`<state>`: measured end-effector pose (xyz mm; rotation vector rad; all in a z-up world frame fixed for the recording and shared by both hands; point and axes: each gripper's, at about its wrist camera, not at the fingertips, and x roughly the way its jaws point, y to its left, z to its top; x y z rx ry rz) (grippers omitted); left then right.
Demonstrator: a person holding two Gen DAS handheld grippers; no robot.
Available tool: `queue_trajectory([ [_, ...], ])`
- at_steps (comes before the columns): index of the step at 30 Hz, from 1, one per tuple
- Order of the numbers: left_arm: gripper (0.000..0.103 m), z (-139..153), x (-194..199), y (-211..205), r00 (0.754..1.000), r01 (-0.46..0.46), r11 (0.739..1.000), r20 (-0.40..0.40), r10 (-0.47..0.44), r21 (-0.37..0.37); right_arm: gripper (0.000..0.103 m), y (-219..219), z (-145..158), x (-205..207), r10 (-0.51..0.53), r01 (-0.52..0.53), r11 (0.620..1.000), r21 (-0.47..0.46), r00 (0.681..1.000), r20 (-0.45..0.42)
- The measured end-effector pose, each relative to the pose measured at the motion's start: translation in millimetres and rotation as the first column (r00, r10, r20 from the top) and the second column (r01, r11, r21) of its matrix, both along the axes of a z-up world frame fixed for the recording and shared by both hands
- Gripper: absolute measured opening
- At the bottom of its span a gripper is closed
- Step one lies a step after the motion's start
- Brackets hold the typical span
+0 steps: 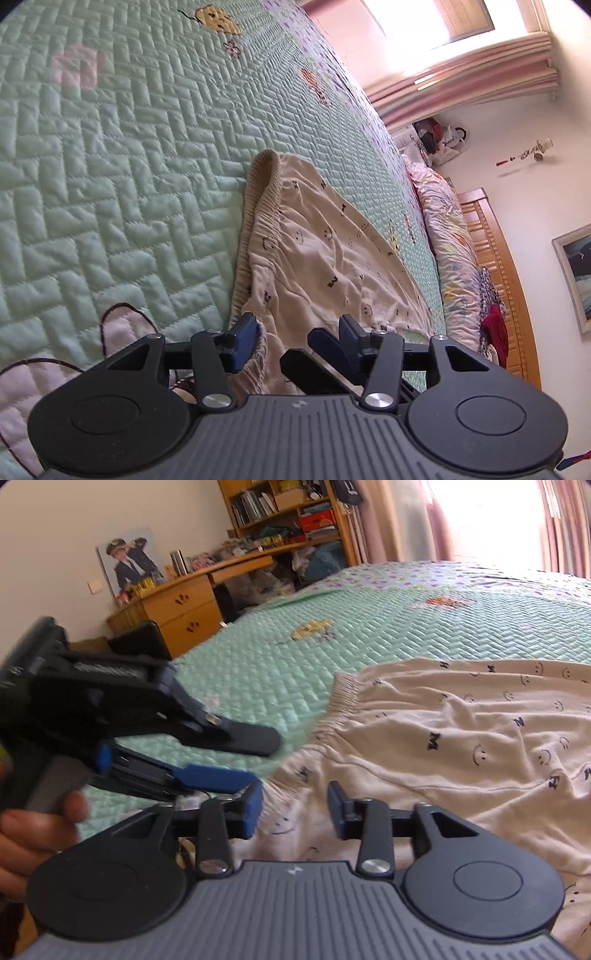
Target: Fold clothes
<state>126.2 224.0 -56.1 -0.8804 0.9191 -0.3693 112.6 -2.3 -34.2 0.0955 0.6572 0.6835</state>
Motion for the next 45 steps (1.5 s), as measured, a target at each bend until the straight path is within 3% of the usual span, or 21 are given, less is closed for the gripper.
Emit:
queue_trajectory([
  [3, 0.051, 0, 6, -9, 1.0, 0.028, 1.0, -0.001, -0.028, 0.008, 0.059, 7, 1, -2, 0.008, -0.008, 1.0, -0.029, 1.0, 0.018],
  [5, 0.062, 1, 10, -13, 0.999, 0.047, 0.999, 0.003, -0.047, 0.023, 0.059, 12, -1, -2, 0.013, -0.011, 0.999, -0.05, 1.0, 0.026],
  [8, 0.064, 0, 15, -14, 0.998, 0.064, 0.998, 0.004, -0.064, 0.022, 0.058, 11, -4, 1, 0.01, -0.009, 0.999, -0.042, 1.0, 0.008],
  [10, 0.064, -5, 18, -12, 0.998, 0.068, 0.998, -0.001, -0.068, -0.005, 0.053, 7, -8, 5, 0.007, -0.008, 1.0, -0.02, 1.0, -0.02],
  [12, 0.063, -10, 18, -10, 0.998, 0.059, 0.998, -0.003, -0.06, -0.034, 0.037, 1, -12, 9, 0.012, -0.011, 1.0, 0.025, 0.997, -0.071],
  [14, 0.063, -13, 17, -10, 0.999, 0.054, 0.997, -0.004, -0.054, -0.048, 0.028, -3, -15, 11, 0.012, -0.005, 0.998, 0.063, 0.994, -0.107],
  [21, 0.063, -11, 17, -15, 0.999, 0.053, 0.998, -0.004, -0.053, -0.019, 0.014, -19, -27, 14, -0.008, 0.044, 0.985, 0.168, 0.978, -0.207],
  [26, 0.063, 5, 4, -2, 0.998, -0.038, 0.998, 0.053, 0.035, 0.059, 0.013, -25, -31, 15, -0.015, 0.068, 0.976, 0.205, 0.968, -0.251],
  [34, 0.063, -7, 11, -5, 1.0, -0.011, 0.992, -0.019, 0.014, 0.127, 0.013, -28, -35, 13, -0.011, 0.069, 0.974, 0.218, 0.967, -0.256],
  [36, 0.057, -10, 13, -5, 0.999, -0.005, 0.991, -0.031, 0.01, 0.135, 0.013, -31, -35, 16, -0.008, 0.07, 0.972, 0.226, 0.965, -0.264],
  [38, 0.037, -13, 15, -5, 0.999, 0.001, 0.99, -0.044, 0.006, 0.144, 0.013, -34, -36, 18, -0.005, 0.074, 0.969, 0.238, 0.961, -0.277],
  [45, 0.031, -30, 10, 7, 0.998, -0.012, 0.998, -0.063, 0.016, 0.067, 0.011, -45, -43, 26, 0.0, 0.106, 0.95, 0.292, 0.94, -0.341],
])
